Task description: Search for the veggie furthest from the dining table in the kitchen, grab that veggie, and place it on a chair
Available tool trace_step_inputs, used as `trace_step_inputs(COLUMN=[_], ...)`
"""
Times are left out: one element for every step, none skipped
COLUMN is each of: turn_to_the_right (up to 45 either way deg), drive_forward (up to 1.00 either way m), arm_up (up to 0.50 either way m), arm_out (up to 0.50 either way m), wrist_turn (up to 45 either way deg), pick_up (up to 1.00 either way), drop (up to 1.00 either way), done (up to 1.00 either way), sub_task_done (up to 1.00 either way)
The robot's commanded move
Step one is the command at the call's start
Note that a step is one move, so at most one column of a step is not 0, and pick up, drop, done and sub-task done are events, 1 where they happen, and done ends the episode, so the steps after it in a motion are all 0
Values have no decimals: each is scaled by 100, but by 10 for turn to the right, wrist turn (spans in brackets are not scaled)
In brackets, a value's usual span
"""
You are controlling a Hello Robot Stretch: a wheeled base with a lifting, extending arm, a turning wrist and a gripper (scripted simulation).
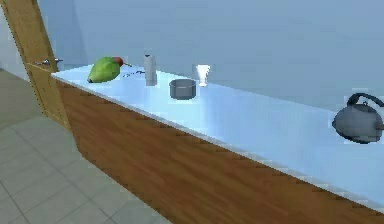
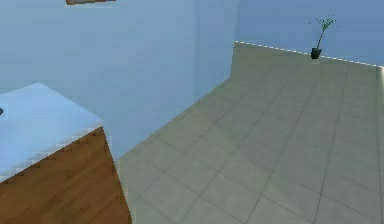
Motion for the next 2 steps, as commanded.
trace_step_inputs(turn_to_the_right=[0,-420], drive_forward=[20,0], arm_up=[0,0], arm_out=[0,0], wrist_turn=[0,0], pick_up=[0,0], drop=[0,0], done=[0,0], sub_task_done=[0,0])
